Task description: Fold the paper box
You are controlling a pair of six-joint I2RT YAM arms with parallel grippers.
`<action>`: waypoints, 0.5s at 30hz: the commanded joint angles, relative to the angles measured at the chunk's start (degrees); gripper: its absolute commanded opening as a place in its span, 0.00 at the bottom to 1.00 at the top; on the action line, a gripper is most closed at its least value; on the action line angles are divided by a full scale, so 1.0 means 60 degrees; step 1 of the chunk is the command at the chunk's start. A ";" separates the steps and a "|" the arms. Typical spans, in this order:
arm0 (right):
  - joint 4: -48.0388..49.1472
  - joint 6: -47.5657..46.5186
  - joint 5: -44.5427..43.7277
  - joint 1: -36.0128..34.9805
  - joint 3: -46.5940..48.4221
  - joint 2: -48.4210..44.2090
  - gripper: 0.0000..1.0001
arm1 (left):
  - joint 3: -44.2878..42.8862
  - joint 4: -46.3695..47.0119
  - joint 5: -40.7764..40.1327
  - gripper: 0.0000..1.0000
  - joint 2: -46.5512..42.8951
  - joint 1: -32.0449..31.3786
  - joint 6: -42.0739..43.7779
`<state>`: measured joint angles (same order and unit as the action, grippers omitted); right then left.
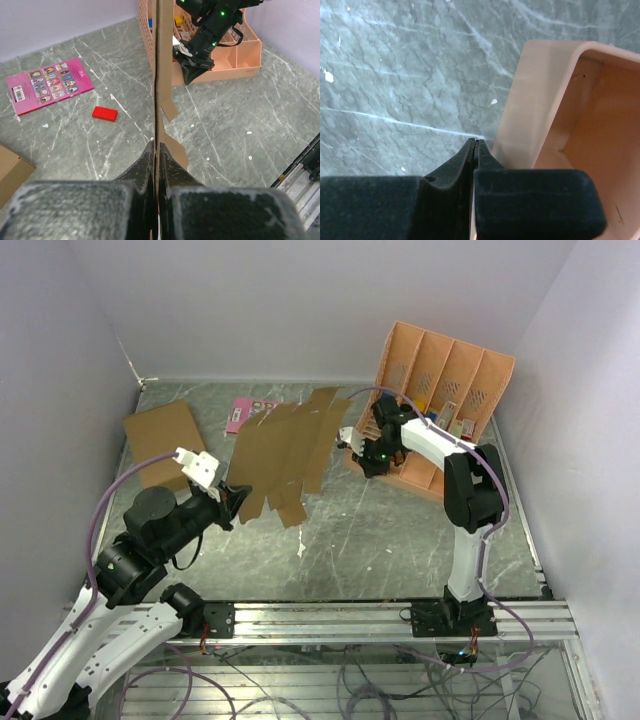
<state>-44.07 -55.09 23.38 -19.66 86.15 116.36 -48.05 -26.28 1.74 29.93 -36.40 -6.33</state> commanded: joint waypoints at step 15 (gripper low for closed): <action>-0.0590 0.0550 0.4535 0.3276 -0.2618 -0.4319 0.37 | 0.0588 0.1302 0.1161 0.07 -0.0336 0.0065 -0.1384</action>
<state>-47.05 -51.40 41.74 -4.43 74.83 97.36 -47.86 -25.61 3.33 27.59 -36.40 -10.22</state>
